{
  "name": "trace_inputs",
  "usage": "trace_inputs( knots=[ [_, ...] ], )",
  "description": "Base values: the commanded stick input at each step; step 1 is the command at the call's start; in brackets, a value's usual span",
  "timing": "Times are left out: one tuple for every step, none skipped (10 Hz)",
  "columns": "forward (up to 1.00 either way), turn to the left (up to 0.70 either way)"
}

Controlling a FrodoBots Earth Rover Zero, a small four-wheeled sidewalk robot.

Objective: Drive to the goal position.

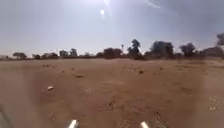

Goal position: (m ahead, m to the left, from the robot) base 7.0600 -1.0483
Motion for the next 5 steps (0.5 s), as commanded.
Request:
trace_inputs(
  knots=[
    [0.70,0.00],
    [0.70,0.00],
    [0.70,0.00],
    [0.70,0.00],
    [0.70,0.00]
  ],
)
